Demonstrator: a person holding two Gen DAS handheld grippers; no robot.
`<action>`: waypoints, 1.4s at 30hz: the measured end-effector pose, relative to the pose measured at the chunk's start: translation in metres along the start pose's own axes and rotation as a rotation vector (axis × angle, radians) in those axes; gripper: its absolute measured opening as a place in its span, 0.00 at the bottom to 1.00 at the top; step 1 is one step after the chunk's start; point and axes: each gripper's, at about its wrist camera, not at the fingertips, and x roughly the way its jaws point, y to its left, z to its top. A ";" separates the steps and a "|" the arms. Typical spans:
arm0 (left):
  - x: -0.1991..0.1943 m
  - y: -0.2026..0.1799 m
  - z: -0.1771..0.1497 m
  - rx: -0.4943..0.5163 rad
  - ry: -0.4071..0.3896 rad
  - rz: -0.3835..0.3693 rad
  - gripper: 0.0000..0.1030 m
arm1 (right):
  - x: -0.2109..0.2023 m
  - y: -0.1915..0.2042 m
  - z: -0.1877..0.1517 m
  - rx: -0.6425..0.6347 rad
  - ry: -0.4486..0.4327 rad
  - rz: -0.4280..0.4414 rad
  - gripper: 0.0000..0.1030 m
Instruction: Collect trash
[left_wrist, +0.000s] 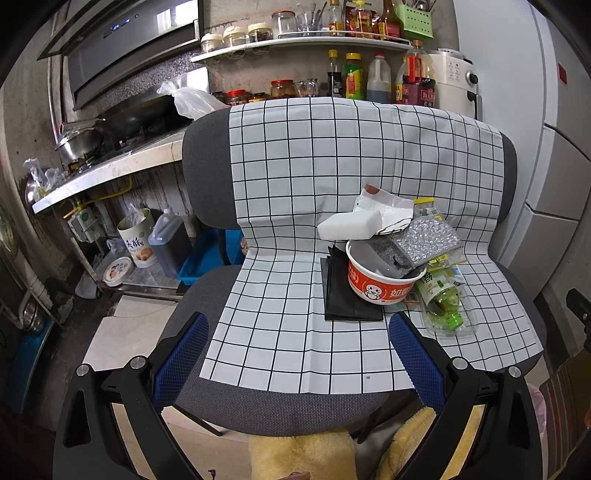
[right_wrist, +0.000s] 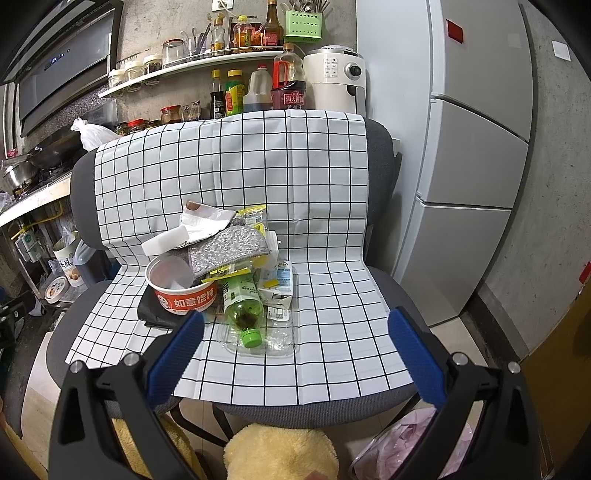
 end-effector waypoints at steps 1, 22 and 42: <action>0.000 0.000 0.000 0.000 -0.001 0.000 0.94 | 0.000 0.000 0.000 0.000 0.000 0.000 0.94; 0.013 -0.003 0.000 -0.007 0.030 0.003 0.94 | 0.019 0.003 0.001 -0.003 0.042 0.036 0.94; 0.133 0.005 0.026 0.013 0.088 -0.008 0.93 | 0.107 0.036 0.024 -0.027 0.048 0.141 0.94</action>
